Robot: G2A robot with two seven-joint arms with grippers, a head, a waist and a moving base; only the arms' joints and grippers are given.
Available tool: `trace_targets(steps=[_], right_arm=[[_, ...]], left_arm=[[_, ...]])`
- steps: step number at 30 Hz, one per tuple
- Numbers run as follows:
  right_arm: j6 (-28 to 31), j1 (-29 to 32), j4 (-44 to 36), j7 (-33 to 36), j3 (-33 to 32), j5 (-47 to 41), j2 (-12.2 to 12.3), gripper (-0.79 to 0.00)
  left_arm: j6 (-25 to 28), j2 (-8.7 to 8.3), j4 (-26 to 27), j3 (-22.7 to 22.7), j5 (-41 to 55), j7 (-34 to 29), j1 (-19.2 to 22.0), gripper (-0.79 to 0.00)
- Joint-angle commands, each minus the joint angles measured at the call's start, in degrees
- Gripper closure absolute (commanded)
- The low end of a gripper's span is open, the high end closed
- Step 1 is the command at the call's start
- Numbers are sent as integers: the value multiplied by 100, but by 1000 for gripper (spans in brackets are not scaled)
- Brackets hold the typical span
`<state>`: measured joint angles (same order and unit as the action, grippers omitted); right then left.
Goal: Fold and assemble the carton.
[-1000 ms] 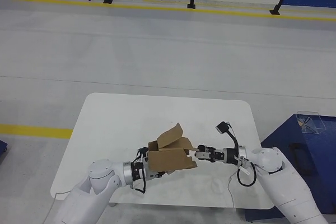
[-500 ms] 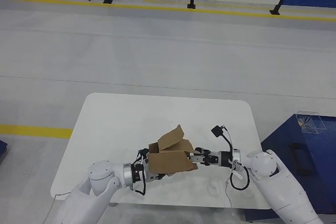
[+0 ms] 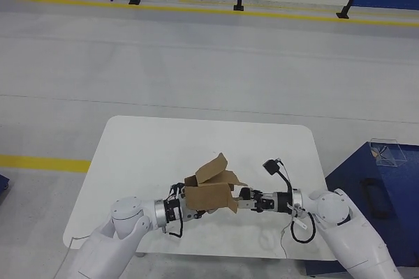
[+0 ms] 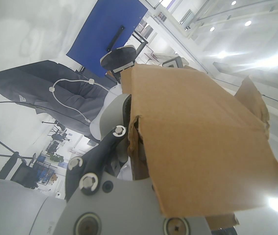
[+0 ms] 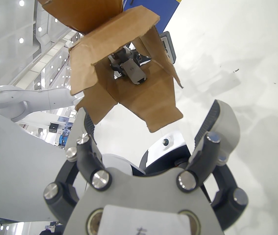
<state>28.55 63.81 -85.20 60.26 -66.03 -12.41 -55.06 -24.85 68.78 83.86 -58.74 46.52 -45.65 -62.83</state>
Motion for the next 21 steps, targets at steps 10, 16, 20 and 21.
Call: trace_targets(steps=[10, 16, 20, 21], right_arm=[[38, -66, 99, -164, 106, 41, -39, -785], [33, 26, 170, -145, -176, -23, 23, -785], [-9, 101, 212, -221, -350, 38, 60, -785], [-30, 117, 227, -251, -386, 70, 68, -785]], left_arm=[[64, -11, 6, 15, -85, -126, -13, 0], [140, -25, 22, 12, -156, -256, -27, 0], [184, -31, 36, 25, -191, -330, -49, 0], [201, -32, 43, 29, -200, -344, -54, 0]])
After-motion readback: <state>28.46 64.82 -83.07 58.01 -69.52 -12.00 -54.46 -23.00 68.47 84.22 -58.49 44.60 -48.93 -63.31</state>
